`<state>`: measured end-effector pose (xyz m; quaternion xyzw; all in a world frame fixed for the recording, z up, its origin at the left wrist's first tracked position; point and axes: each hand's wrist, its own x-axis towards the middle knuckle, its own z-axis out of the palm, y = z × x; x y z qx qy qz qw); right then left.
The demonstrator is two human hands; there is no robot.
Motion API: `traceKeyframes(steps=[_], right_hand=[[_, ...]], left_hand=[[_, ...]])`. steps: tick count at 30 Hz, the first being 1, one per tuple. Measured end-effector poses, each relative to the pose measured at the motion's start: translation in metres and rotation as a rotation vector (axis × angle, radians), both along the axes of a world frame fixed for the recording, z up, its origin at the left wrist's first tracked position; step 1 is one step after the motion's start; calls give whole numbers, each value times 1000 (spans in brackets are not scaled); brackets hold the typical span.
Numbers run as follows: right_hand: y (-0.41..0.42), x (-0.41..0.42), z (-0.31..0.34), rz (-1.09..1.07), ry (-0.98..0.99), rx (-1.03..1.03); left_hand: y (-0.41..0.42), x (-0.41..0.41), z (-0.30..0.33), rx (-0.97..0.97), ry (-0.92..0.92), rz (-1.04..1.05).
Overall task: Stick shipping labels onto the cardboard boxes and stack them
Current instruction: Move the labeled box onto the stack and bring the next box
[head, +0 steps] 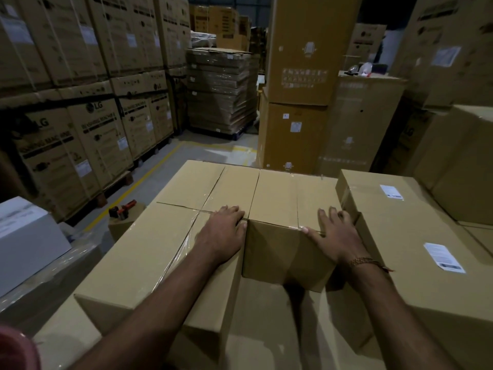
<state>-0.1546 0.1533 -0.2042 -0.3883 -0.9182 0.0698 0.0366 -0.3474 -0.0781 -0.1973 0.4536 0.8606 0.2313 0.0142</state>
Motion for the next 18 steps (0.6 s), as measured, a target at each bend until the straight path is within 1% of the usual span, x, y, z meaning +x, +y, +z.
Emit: traceKeyframes(steps=[3, 5, 6, 8, 11, 18], right_hand=[[-1, 0, 3, -7, 17, -28], [-4, 1, 5, -21, 105, -60], [-8, 2, 6, -33, 173, -63], [-18, 6, 10, -51, 293, -6], [-44, 14, 19, -15, 399, 68], [-109, 53, 39, 98, 434, 105]], left_hand=[[0, -1, 2, -14, 5, -11], [-2, -1, 6, 0, 19, -20], [-4, 0, 8, 34, 24, -15], [-9, 3, 14, 134, 24, 16], [-17, 14, 26, 244, 41, 1], [-42, 70, 67, 356, 75, -77]])
